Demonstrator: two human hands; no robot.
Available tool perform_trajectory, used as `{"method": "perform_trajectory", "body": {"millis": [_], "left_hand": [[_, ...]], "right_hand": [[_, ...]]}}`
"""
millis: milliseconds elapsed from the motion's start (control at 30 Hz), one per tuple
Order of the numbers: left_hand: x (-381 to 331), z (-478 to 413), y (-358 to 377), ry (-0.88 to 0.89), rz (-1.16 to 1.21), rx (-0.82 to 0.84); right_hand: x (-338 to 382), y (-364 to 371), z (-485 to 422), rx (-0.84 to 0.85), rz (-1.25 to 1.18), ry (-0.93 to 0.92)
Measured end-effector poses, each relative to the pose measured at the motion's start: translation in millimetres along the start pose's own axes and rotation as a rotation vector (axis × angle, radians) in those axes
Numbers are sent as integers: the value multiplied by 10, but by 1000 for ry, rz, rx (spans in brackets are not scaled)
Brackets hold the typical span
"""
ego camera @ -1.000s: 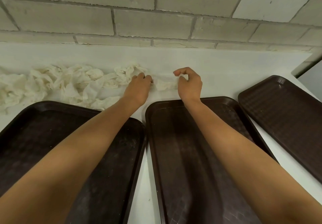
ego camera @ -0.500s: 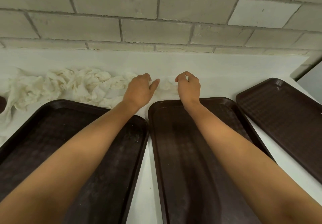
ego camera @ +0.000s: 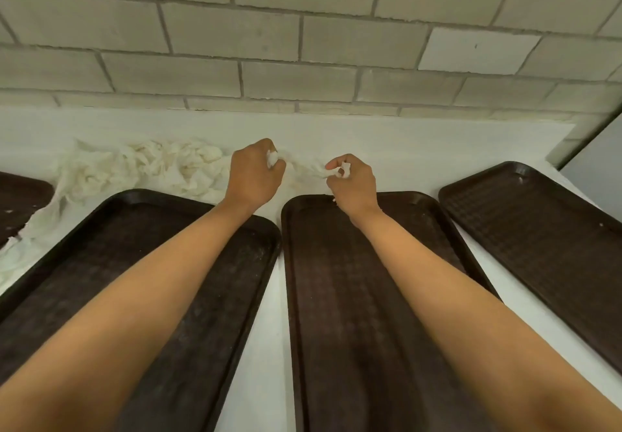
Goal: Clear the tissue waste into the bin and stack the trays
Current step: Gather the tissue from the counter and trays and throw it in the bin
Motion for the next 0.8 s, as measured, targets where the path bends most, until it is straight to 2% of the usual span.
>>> {"method": "perform_trajectory", "body": {"millis": [267, 433, 700, 800], "left_hand": [[-170, 341, -201, -61, 172, -124], [-186, 539, -203, -183, 257, -107], [-339, 951, -265, -150, 263, -64], [-357, 1179, -343, -155, 303, -96]], "right_hand": [[81, -140, 169, -16, 53, -79], [117, -248, 355, -3, -13, -46], [129, -444, 729, -4, -67, -4], [165, -529, 957, -19, -67, 5]]}}
Point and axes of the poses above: each hand's wrist, its own z-axis away from the middle knuckle, its own y-axis out of the palm, x = y × z, the point moved 7 cm from there along -z, towards the middle knuckle, and after that the axes turned 9 degrees about -y, right-handed, at the moved point
